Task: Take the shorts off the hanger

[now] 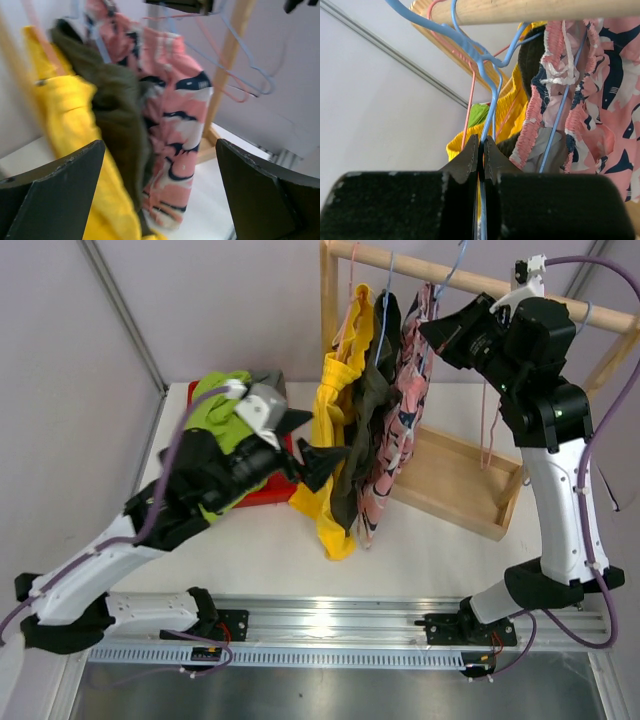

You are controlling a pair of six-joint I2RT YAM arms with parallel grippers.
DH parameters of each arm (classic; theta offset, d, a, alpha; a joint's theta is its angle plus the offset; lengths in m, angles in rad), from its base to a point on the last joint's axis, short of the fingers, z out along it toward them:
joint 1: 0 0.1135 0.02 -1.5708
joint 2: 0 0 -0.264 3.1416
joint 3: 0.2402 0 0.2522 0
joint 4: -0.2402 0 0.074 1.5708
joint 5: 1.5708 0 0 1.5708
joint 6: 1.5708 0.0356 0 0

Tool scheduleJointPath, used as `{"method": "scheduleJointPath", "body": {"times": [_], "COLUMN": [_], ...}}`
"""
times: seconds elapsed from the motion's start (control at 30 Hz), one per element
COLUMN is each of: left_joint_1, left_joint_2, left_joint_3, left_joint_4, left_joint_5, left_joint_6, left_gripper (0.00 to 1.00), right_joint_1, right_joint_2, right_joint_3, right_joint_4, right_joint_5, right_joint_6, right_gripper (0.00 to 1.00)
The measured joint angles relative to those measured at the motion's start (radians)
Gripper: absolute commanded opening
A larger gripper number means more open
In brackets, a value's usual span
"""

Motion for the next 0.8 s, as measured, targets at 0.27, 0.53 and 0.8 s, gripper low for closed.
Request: {"method": "scheduleJointPath", "body": {"times": [0.27,0.53,0.8], "left_joint_1": [-0.114,-0.197,-0.198], "left_joint_2": [0.26,0.339,0.408], "left_joint_3": [0.0,-0.001,0.005], "left_joint_4": [0.134,0.22,0.271], "left_joint_5": [0.098,0.106,0.077], "left_joint_6": [-0.002,-0.002,0.002], "left_gripper": [0.99,0.99,0.59], "right_joint_1": [0.023,0.025,0.025], "right_joint_2": [-0.07,-0.134,-0.162], "right_joint_3": [-0.003,-0.05,-0.076], "right_joint_4": [-0.048,-0.052,-0.049], "right_joint_5": [0.035,0.041,0.042], "right_joint_6": [0.013,0.014,0.021], "right_gripper": [0.0,0.0,0.0]}}
